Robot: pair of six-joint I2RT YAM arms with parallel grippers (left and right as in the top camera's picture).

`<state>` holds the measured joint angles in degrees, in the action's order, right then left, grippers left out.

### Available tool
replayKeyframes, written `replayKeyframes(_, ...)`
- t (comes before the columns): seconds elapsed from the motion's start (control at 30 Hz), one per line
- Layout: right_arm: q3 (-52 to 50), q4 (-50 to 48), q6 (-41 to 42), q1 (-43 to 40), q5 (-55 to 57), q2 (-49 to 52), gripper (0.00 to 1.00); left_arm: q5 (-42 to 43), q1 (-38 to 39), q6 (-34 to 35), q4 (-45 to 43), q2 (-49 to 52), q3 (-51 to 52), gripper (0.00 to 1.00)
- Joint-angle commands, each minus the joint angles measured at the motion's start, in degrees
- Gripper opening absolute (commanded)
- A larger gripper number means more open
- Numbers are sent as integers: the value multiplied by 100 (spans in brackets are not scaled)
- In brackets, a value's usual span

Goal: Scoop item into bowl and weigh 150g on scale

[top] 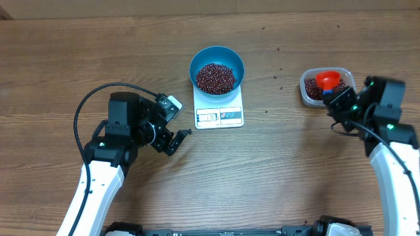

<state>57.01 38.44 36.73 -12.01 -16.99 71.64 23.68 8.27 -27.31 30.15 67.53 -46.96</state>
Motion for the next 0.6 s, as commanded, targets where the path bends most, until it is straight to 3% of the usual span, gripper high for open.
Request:
replayKeyframes(0.0, 826, 476, -833, -22, 317, -111, 4, -15, 2, 55, -15, -2, -4, 100)
replayKeyframes(0.23, 1939, 1620, -2140, -22, 935, 197, 4, -15, 2, 55, -15, -2, -4, 100)
replayKeyframes(0.47, 2017, 1888, -3501, 166, 2269, 1005, 4, -15, 2, 55, -15, -2, -4, 99)
replayKeyframes(0.57, 2017, 1919, -3991, 227, 2339, 1399, 4, -15, 2, 55, -15, -2, -4, 100)
